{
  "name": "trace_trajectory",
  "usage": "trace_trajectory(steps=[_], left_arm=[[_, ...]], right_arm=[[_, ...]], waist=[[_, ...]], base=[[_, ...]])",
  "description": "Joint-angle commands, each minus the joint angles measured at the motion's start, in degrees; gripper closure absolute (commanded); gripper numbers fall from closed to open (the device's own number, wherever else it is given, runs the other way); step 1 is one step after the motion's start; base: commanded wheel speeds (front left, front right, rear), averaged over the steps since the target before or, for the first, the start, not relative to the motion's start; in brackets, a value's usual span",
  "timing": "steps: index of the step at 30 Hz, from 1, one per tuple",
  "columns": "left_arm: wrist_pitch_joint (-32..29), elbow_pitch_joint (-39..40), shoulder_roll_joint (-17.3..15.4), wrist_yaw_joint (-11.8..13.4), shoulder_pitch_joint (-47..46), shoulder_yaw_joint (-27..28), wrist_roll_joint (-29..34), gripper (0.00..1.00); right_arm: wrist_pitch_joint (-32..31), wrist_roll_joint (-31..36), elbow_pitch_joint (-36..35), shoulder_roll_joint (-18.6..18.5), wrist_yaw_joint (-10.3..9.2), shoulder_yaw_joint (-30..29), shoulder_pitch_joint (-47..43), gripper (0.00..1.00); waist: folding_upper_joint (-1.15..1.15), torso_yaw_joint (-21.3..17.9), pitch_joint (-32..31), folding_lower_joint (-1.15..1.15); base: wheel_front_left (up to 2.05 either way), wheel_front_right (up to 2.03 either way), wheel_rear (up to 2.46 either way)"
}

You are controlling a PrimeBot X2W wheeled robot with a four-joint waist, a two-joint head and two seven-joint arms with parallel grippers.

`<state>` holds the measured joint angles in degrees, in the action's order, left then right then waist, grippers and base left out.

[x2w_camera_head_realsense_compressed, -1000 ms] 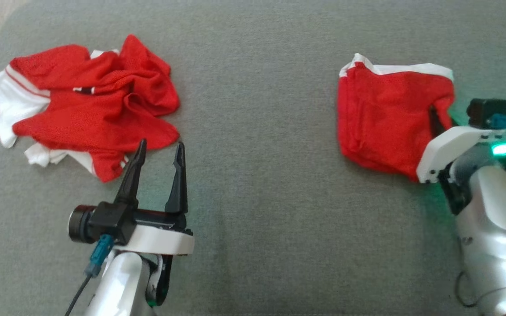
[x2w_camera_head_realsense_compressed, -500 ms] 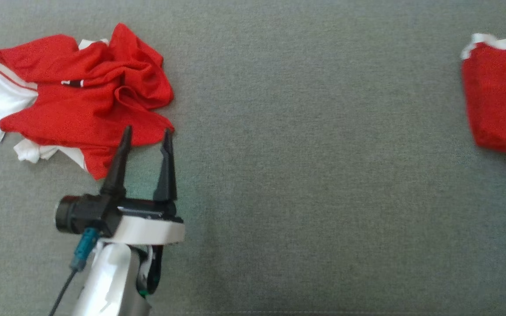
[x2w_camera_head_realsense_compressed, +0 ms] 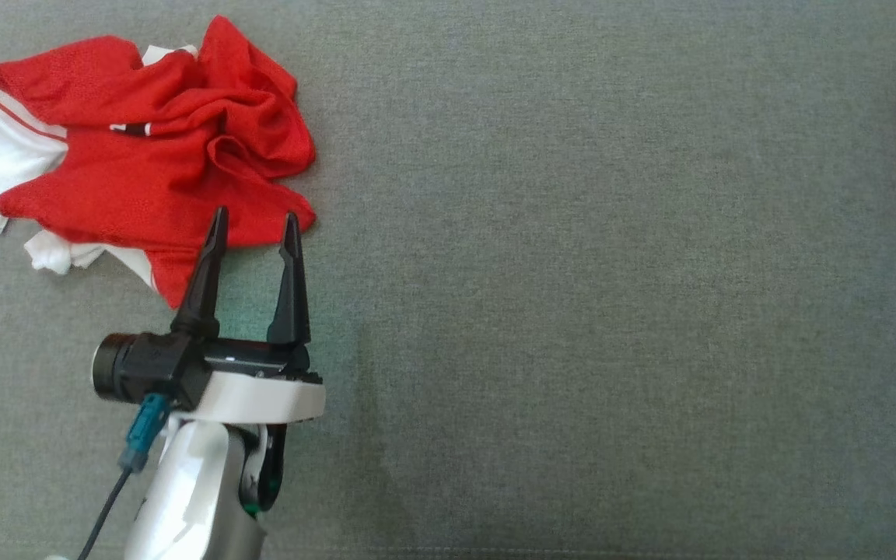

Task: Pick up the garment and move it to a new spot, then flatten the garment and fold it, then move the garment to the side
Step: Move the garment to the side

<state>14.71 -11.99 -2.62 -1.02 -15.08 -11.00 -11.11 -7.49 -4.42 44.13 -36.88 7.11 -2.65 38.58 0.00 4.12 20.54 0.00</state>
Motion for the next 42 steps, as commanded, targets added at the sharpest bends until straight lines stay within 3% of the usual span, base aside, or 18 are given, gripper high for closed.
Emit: trace_trajectory(steps=[1,14,16,17,22,29,38,42], left_arm=[[0.29,1.9,-0.26,-0.08,-1.89,1.91,0.19,0.0],[0.29,1.33,-0.26,-0.43,-2.1,2.01,0.52,0.0],[0.29,1.05,-0.26,-0.45,-2.06,2.04,0.54,0.0],[0.29,0.68,-0.26,-0.48,-1.96,2.01,0.51,0.0],[0.29,-0.26,-0.26,-0.36,-1.31,2.03,0.31,0.0],[0.29,-0.6,-0.26,0.24,0.91,2.68,-0.19,0.0],[0.29,0.26,-0.26,0.5,3.69,4.25,0.22,0.0],[0.29,0.39,-0.26,0.44,4.79,4.49,0.28,0.0]], right_arm=[[0.63,0.35,-1.15,-2.42,0.37,-0.25,1.49,1.0],[0.66,3.0,-1.0,-0.37,0.37,-4.21,1.92,1.0],[0.8,3.27,-1.65,0.46,0.37,-5.03,1.87,0.16],[0.3,3.21,-1.67,1.04,0.37,-5.73,1.83,0.0],[0.84,4.34,-5.06,4.6,0.37,-5.64,1.11,0.0],[3.41,2.08,-13.0,13.13,0.37,-1.29,-1.21,0.0],[11.02,-4.1,-25.2,27.83,0.37,1.47,-8.58,0.0],[14.47,-5.08,-27.83,32.66,0.37,0.8,-14.51,0.0]], waist=[[0.0,-0.07,0.08,0.0],[0.0,-0.48,0.37,0.0],[0.0,-0.52,0.16,0.0],[0.0,-0.56,-0.08,0.0],[0.0,-0.9,-2.42,0.0],[0.0,-2.4,-8.16,0.0],[0.0,-4.95,-13.39,0.0],[0.0,-5.53,-14.74,0.0]], base=[[0.0,0.0,0.0],[0.0,0.0,0.0],[0.0,0.0,0.0],[0.0,0.0,0.0],[0.0,0.0,0.0],[0.0,0.0,0.0],[0.0,0.0,0.0],[0.0,0.0,0.0]])
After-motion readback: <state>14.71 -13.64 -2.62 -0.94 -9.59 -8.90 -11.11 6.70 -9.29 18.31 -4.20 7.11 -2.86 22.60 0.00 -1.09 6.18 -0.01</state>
